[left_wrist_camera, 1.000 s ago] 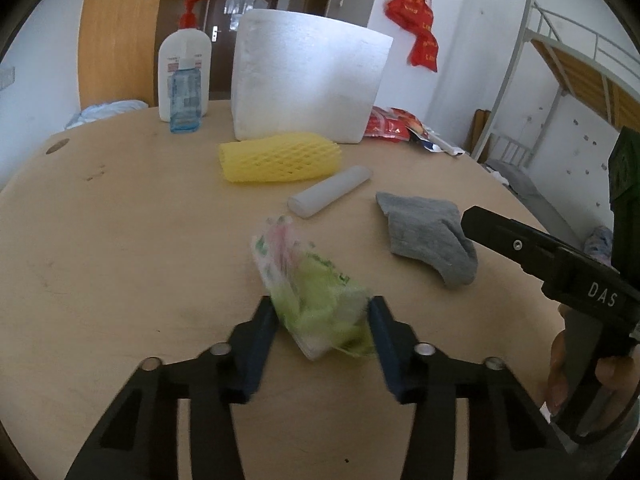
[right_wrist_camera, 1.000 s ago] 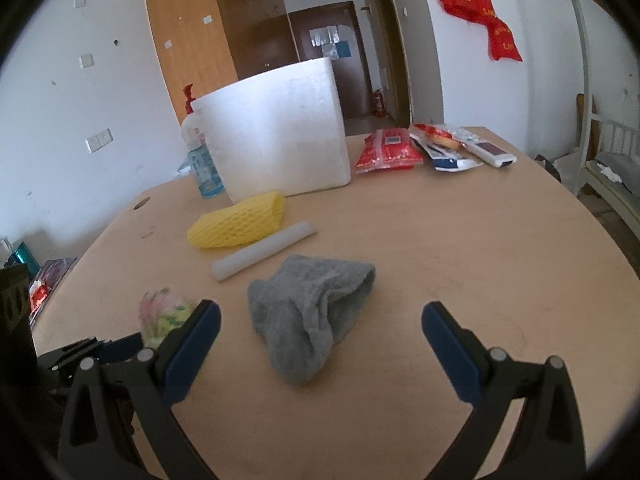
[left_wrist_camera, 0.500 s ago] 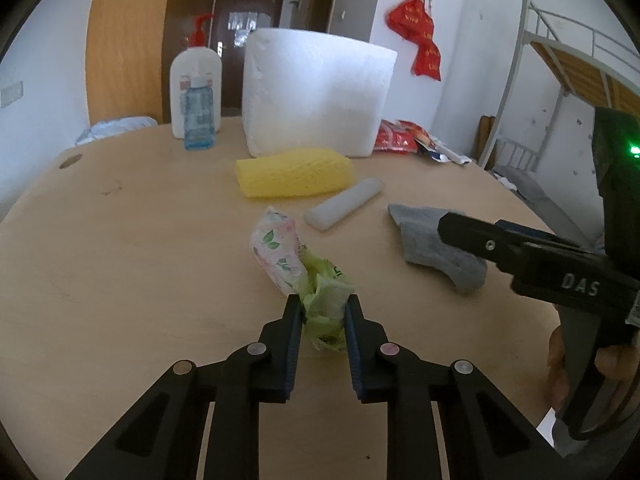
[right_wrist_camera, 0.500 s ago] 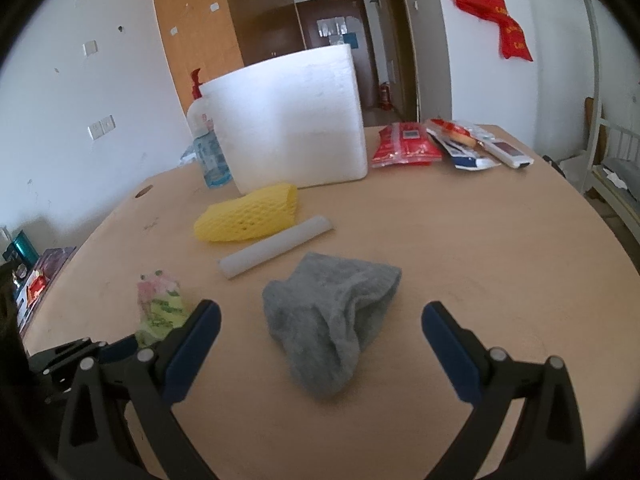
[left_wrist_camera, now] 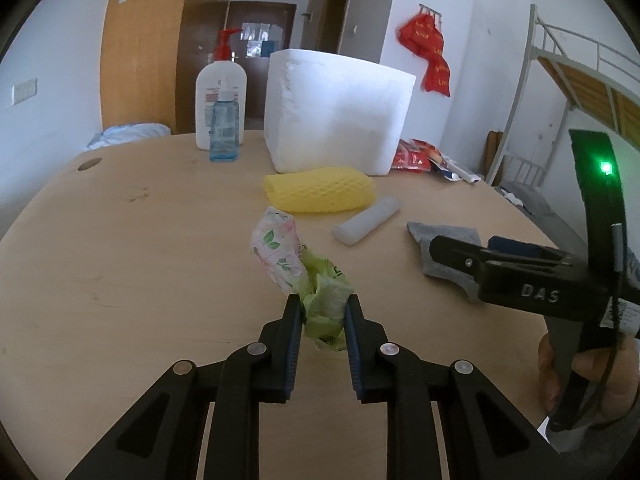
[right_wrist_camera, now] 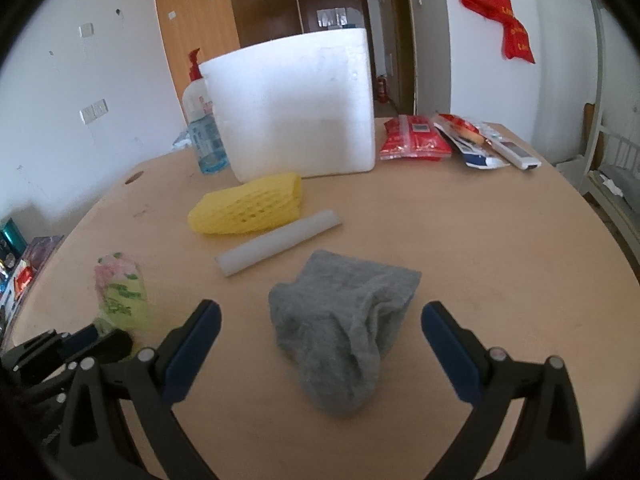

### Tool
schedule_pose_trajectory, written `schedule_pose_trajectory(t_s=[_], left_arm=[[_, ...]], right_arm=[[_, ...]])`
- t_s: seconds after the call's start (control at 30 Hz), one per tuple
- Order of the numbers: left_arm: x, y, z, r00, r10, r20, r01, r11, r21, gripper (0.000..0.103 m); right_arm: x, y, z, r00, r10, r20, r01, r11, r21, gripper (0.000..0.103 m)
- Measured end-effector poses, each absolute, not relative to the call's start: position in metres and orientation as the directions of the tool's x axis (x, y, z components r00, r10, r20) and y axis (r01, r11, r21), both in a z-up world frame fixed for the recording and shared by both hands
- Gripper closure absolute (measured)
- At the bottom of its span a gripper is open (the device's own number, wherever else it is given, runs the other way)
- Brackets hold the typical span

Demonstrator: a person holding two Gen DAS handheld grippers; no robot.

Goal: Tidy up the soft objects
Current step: 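Lift the floral wrapper off the table with the left gripper, then grasp and lift the grey sock with the right gripper while the left holds the wrapper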

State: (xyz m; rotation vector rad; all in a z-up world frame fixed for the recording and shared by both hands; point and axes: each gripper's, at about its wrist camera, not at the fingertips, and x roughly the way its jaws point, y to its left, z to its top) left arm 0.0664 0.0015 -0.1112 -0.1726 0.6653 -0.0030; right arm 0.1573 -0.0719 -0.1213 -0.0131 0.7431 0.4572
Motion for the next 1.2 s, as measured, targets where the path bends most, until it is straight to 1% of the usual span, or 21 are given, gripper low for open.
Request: schedule_pose_trajectory(t_s=[0.03,0.1,0.13,0.2,0.23,0.27,0.3,0.33,0.37,0.4,0.5,0.73,1.2], left_arm=[[0.066,0.003,-0.111,0.789,-0.058,-0.612,-0.054,0.985,-0.164,0.081],[0.064,0.005,-0.110,0.791,-0.056,-0.609,-0.058,0.984,-0.166,0.081],[0.064,0.005,-0.110,0.791,-0.056,-0.609,-0.059,0.984,-0.167,0.081],[0.063,0.007,-0.109,0.794,-0.055,-0.606,-0.061,0.984,-0.170,0.081],[0.062,0.007,-0.109,0.794,-0.055,-0.605,-0.061,0.984,-0.169,0.081],[0.062,0.007,-0.109,0.794,-0.055,-0.606,-0.061,0.984,-0.170,0.081],[0.062,0.007,-0.109,0.795,-0.054,-0.604,-0.063,0.983,-0.171,0.081],[0.061,0.007,-0.108,0.797,-0.054,-0.601,-0.063,0.983,-0.172,0.081],[0.060,0.008,-0.108,0.798,-0.055,-0.600,-0.062,0.983,-0.173,0.081],[0.059,0.009,-0.108,0.799,-0.054,-0.598,-0.063,0.983,-0.173,0.081],[0.055,0.011,-0.106,0.805,-0.049,-0.591,-0.067,0.983,-0.173,0.081],[0.050,0.013,-0.101,0.813,-0.037,-0.581,-0.073,0.984,-0.164,0.081],[0.026,0.010,-0.069,0.860,-0.012,-0.510,-0.067,0.988,-0.136,0.081]], right_arm=[[0.158,-0.071,-0.122,0.640,0.392,-0.661,-0.403,0.904,0.146,0.010],[0.159,-0.070,-0.123,0.637,0.379,-0.671,-0.396,0.908,0.137,0.029],[0.160,-0.070,-0.124,0.636,0.369,-0.678,-0.392,0.911,0.128,0.032],[0.160,-0.067,-0.126,0.628,0.355,-0.693,-0.392,0.913,0.114,0.047],[0.161,-0.067,-0.128,0.620,0.354,-0.700,-0.391,0.913,0.115,0.049],[0.160,-0.066,-0.129,0.617,0.348,-0.706,-0.390,0.914,0.110,0.054],[0.160,-0.066,-0.129,0.616,0.350,-0.706,-0.390,0.914,0.112,0.062],[0.160,-0.066,-0.129,0.614,0.352,-0.707,-0.390,0.914,0.116,0.065],[0.161,-0.067,-0.130,0.611,0.353,-0.708,-0.383,0.915,0.126,0.071],[0.161,-0.067,-0.130,0.607,0.357,-0.710,-0.381,0.915,0.133,0.080],[0.160,-0.069,-0.132,0.601,0.363,-0.712,-0.385,0.912,0.141,0.084],[0.150,-0.071,-0.122,0.617,0.375,-0.692,-0.389,0.910,0.147,0.085],[0.109,-0.085,-0.075,0.697,0.424,-0.579,-0.413,0.897,0.159,0.085]])
